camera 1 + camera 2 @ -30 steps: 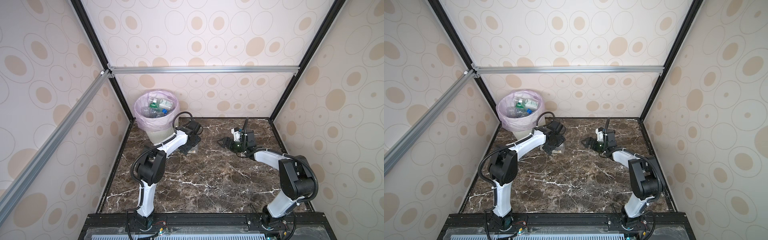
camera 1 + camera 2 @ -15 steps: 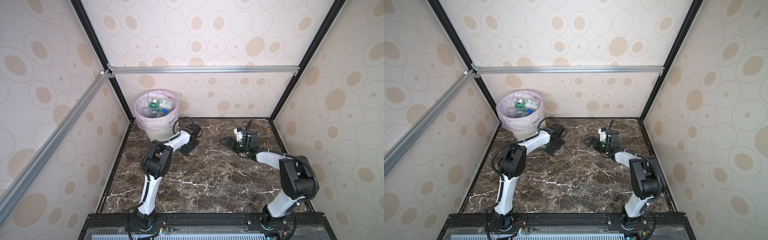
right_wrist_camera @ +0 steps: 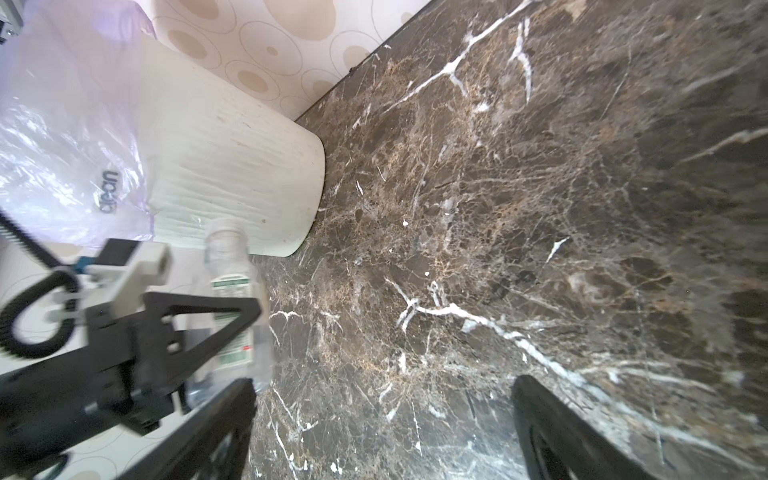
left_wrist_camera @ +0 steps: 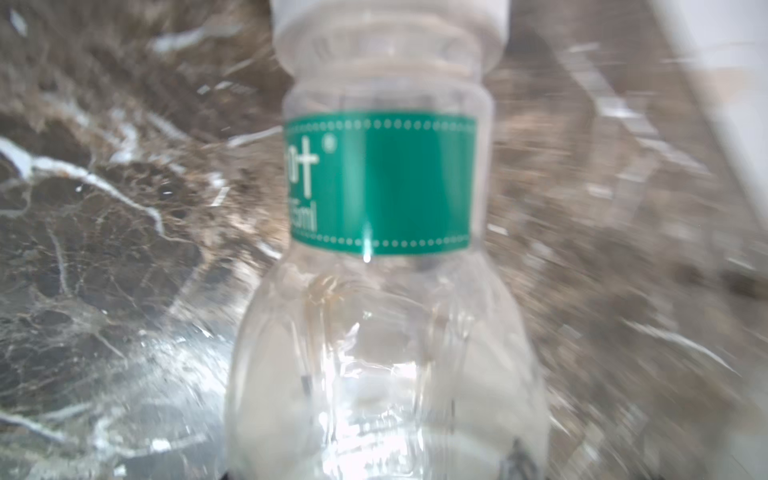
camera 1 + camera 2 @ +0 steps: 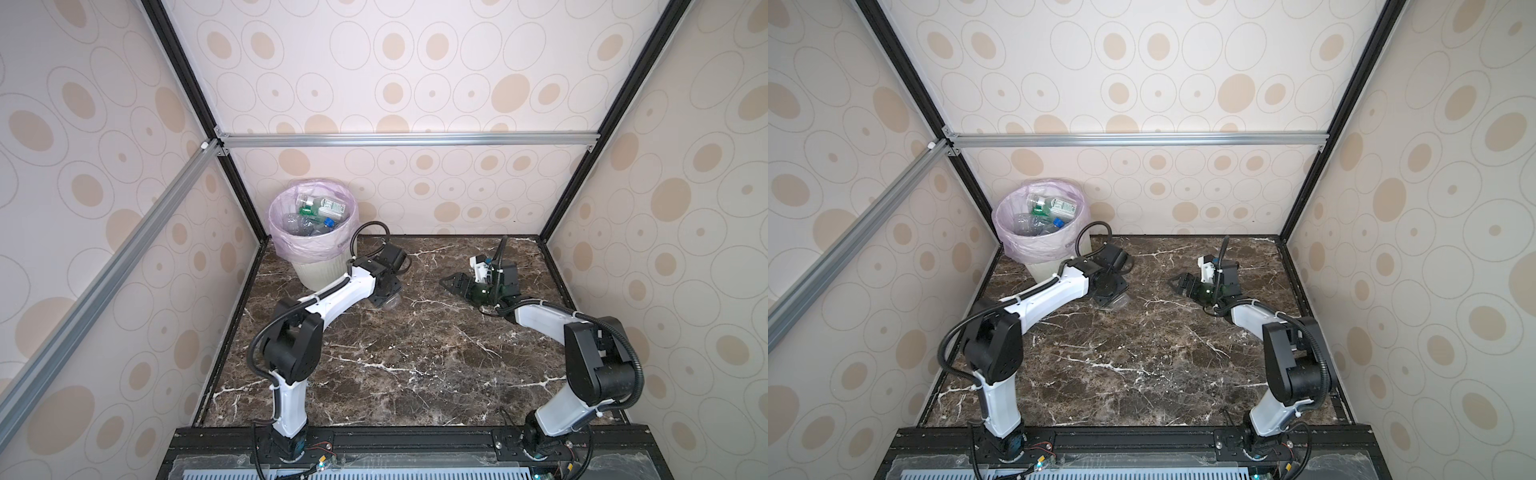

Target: Throw the plastic bottles in the bin

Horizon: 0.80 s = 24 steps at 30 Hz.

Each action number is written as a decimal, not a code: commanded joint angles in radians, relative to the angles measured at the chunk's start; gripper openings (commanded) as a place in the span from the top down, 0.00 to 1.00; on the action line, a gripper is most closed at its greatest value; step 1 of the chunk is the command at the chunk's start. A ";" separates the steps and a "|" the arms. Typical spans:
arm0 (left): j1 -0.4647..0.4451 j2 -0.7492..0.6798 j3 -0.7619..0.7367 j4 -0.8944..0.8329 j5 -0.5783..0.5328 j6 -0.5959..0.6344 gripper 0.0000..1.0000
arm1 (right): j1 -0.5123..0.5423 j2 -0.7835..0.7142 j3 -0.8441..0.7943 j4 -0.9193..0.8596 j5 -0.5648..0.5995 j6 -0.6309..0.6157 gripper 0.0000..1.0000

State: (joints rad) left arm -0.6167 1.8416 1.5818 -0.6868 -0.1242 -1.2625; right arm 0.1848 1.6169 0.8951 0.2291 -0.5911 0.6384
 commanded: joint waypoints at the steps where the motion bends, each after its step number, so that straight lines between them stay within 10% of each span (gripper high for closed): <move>1: -0.027 -0.158 0.069 0.096 -0.099 0.169 0.58 | -0.004 -0.054 0.014 -0.042 0.010 -0.014 0.01; 8: 0.078 -0.242 0.355 0.082 -0.227 0.407 0.51 | -0.001 -0.090 0.059 -0.114 0.015 -0.022 0.02; 13: 0.320 -0.175 0.431 0.079 -0.069 0.433 0.44 | 0.010 -0.104 0.075 -0.153 0.029 -0.029 0.02; 18: 0.424 -0.152 0.403 0.160 0.081 0.452 0.02 | 0.025 -0.123 0.076 -0.184 0.051 -0.037 0.02; 24: 0.423 -0.165 0.421 0.182 0.169 0.517 0.01 | 0.050 -0.125 0.096 -0.206 0.071 -0.033 0.02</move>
State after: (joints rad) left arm -0.1883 1.7298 1.9812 -0.5529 -0.0231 -0.8127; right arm 0.2230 1.5196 0.9581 0.0517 -0.5392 0.6151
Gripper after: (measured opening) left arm 0.990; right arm 0.978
